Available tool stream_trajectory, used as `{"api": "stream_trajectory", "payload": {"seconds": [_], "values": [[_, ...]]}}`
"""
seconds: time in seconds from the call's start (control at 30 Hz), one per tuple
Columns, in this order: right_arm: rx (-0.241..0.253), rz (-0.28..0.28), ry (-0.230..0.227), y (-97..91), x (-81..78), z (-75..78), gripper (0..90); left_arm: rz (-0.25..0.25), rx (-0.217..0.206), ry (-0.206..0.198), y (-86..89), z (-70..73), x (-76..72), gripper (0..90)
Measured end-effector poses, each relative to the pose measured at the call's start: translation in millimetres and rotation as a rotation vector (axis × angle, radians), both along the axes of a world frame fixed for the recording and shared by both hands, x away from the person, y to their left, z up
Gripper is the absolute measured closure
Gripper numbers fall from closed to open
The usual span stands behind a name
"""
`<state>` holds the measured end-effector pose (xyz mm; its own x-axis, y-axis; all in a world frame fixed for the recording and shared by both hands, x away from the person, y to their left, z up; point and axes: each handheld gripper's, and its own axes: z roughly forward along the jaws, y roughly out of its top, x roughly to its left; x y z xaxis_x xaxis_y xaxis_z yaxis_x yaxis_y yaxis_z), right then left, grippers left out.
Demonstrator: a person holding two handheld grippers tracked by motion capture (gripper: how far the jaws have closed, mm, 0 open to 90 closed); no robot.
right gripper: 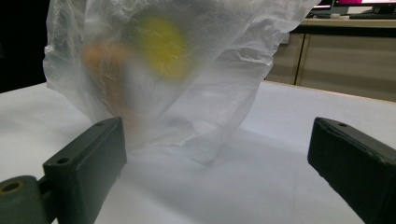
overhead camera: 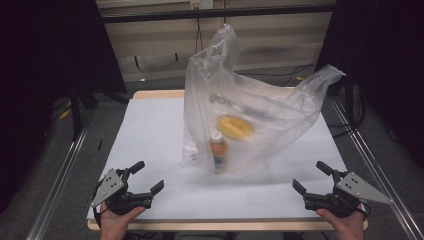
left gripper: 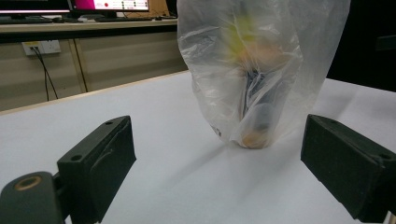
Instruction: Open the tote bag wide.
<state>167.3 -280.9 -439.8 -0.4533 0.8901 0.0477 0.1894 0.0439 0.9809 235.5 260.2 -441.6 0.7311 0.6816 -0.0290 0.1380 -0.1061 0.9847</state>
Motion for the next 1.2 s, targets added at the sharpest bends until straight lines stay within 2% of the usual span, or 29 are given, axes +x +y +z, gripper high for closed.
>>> {"api": "stream_trajectory", "payload": {"seconds": [0.03,0.07,0.17,0.23,0.3,0.37,0.43,0.47,0.5,0.53,0.57,0.6,0.63,0.67,0.7,0.73,0.77,0.8,0.83,0.87,0.9,0.93,0.97,1.0,1.03,1.07,1.1,1.2], "values": [[0.002,-0.003,-0.002,0.1,0.4,-0.3,4.4,-0.004,-0.001,0.003,-0.3,0.0,0.0,10.0],[0.006,-0.003,-0.001,0.0,0.7,-0.4,4.4,-0.005,0.025,-0.005,0.8,0.4,0.6,10.0],[0.013,-0.008,0.003,0.3,1.2,-0.7,4.7,-0.010,0.021,0.001,-0.5,-0.6,1.5,10.3],[0.018,-0.005,0.006,0.6,2.0,-1.0,5.9,0.003,0.020,0.000,-1.4,-1.0,1.8,10.4],[0.032,-0.019,0.012,2.0,3.9,-1.0,7.3,0.005,0.013,0.014,-2.4,-1.3,3.2,10.5],[0.026,-0.013,0.017,2.2,4.7,-1.2,8.6,0.002,0.020,0.005,-2.2,-1.3,3.7,16.3],[0.026,-0.010,0.029,2.6,6.5,-1.5,11.8,-0.006,0.004,0.020,-4.6,-1.9,3.4,17.6],[0.023,-0.007,0.031,2.7,7.7,-1.5,17.0,-0.019,0.017,0.020,-5.6,-1.6,3.9,17.6],[0.021,0.008,0.037,2.5,9.0,-1.4,20.3,-0.025,0.035,0.012,-5.5,-1.1,3.8,21.4],[0.025,0.025,0.043,2.2,10.6,-1.3,27.4,-0.029,0.046,0.012,-5.6,-0.7,3.8,25.9],[0.025,0.037,0.045,2.1,11.1,-1.3,30.5,-0.038,0.027,0.022,-7.1,-0.6,3.5,29.1],[0.023,0.047,0.051,2.0,11.4,-1.1,34.8,-0.047,0.044,0.023,-6.5,0.0,3.3,33.1],[0.023,0.047,0.051,2.0,11.4,-1.1,34.8,-0.052,0.035,0.027,-6.9,0.4,3.0,33.1],[0.028,0.065,0.057,2.4,11.7,-0.4,40.7,-0.067,0.028,0.040,-6.6,1.2,2.8,40.2],[0.028,0.065,0.057,2.4,11.7,-0.4,40.7,-0.076,0.020,0.046,-6.7,1.9,2.4,40.2],[0.030,0.087,0.061,2.4,12.4,0.5,49.5,-0.093,0.021,0.049,-6.3,2.3,2.6,49.1],[0.037,0.096,0.063,2.3,12.7,1.0,53.3,-0.075,0.036,0.046,-7.3,3.3,1.4,53.1],[0.037,0.096,0.063,2.3,12.7,1.0,53.3,-0.095,0.049,0.038,-7.2,4.2,1.8,53.1],[0.041,0.104,0.064,1.9,13.0,1.6,60.0,-0.100,0.034,0.041,-9.6,5.0,0.5,56.4],[0.032,0.121,0.057,0.7,13.9,2.2,64.4,-0.110,0.046,0.037,-9.6,6.0,0.8,59.9],[0.043,0.132,0.062,0.6,15.0,3.6,74.2,-0.156,0.054,0.044,-10.6,7.7,2.5,67.9],[0.043,0.132,0.062,0.6,15.0,3.6,74.2,-0.156,0.054,0.044,-10.6,7.7,2.5,70.4],[0.038,0.139,0.064,0.4,15.6,4.6,77.2,-0.144,0.045,0.058,-13.2,8.4,1.9,70.4],[0.037,0.155,0.059,0.9,16.6,6.7,84.2,-0.152,0.050,0.059,-14.1,9.5,2.6,75.9],[0.037,0.155,0.059,0.9,16.6,6.7,84.2,-0.152,0.058,0.057,-14.7,10.8,3.3,75.9],[0.045,0.160,0.066,1.9,16.9,8.7,89.4,-0.156,0.059,0.054,-15.0,12.1,4.0,80.7],[0.045,0.160,0.066,1.9,16.9,8.7,89.4,-0.167,0.046,0.061,-15.2,13.3,4.3,80.7],[0.046,0.179,0.076,4.2,18.0,11.8,90.0,-0.166,0.052,0.064,-13.9,17.2,7.0,88.5]]}}
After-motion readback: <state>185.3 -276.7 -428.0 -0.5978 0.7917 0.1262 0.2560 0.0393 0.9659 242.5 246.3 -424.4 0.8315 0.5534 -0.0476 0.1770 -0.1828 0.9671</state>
